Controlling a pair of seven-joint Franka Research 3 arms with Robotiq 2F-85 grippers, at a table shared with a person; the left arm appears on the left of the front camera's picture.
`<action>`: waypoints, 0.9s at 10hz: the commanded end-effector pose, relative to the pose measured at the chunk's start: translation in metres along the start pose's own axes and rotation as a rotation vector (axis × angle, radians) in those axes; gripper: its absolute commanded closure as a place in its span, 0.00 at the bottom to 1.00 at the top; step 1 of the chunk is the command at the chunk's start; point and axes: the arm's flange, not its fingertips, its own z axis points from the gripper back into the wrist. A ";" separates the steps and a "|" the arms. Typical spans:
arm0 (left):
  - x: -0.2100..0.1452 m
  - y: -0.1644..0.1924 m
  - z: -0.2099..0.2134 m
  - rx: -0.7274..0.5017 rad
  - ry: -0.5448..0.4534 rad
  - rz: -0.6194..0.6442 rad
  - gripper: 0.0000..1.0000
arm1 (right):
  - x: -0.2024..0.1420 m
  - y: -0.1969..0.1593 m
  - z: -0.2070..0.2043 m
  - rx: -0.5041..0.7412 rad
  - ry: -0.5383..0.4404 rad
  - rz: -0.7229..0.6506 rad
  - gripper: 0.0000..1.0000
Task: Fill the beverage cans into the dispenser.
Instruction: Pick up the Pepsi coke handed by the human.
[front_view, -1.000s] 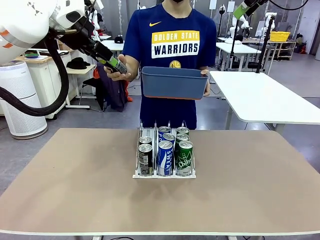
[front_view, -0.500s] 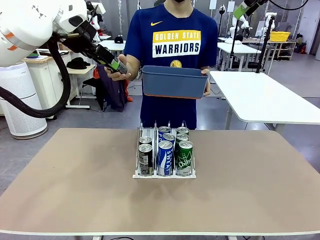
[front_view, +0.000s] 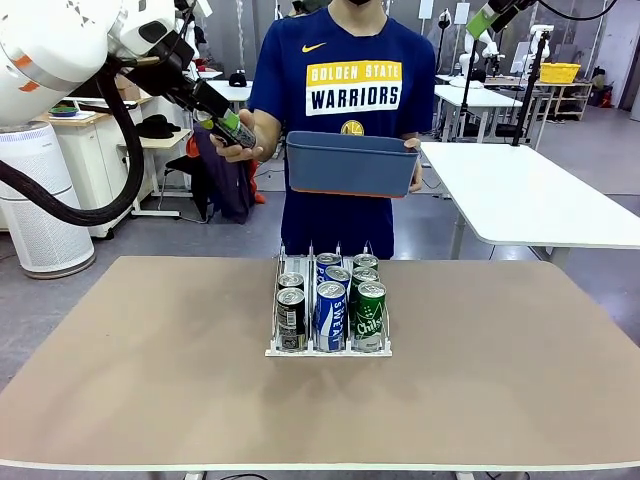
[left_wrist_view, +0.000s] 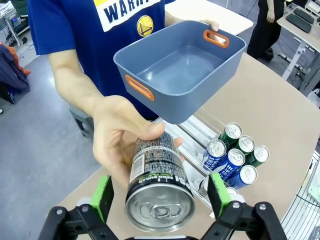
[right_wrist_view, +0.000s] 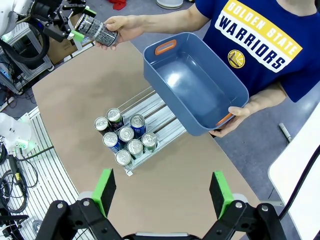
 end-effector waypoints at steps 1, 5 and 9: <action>0.000 0.008 -0.003 -0.054 -0.023 -0.029 0.00 | -0.001 0.001 0.000 0.004 -0.001 0.001 0.00; 0.000 0.000 0.000 0.000 0.000 0.000 0.00 | -0.001 0.001 0.000 0.004 -0.001 0.001 0.00; 0.003 -0.002 -0.004 -0.009 0.021 -0.019 0.00 | -0.001 0.001 0.000 0.004 -0.001 0.001 0.00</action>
